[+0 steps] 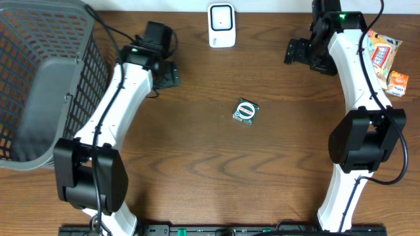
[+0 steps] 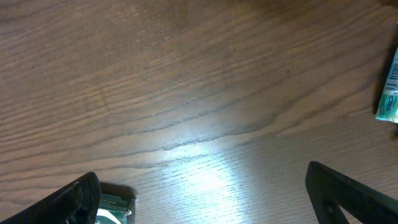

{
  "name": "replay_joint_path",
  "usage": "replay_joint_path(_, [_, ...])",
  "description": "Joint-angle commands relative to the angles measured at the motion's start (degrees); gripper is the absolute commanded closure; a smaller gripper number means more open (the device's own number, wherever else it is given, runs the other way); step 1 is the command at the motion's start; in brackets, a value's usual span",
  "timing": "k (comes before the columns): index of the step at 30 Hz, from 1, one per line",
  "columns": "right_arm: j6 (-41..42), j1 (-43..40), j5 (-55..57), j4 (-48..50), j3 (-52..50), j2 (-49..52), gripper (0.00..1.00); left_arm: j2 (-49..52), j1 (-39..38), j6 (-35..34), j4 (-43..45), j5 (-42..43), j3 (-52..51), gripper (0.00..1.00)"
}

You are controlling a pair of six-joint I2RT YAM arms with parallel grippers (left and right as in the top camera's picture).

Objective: Scan the item barcode

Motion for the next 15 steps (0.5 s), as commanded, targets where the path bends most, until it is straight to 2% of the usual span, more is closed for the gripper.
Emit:
replay_joint_path(1, [-0.63, 0.04, -0.33, -0.07, -0.11, 0.70, 0.01, -0.50, 1.53, -0.68, -2.12, -1.40, -0.17, 0.02])
replay_joint_path(9, [-0.63, 0.09, -0.33, -0.07, -0.11, 0.70, 0.01, -0.50, 3.08, -0.72, -10.73, -1.38, -0.17, 0.02])
replay_joint_path(15, [-0.63, 0.09, -0.33, -0.07, -0.11, 0.70, 0.01, -0.50, 3.08, -0.70, -12.41, -1.38, -0.17, 0.02])
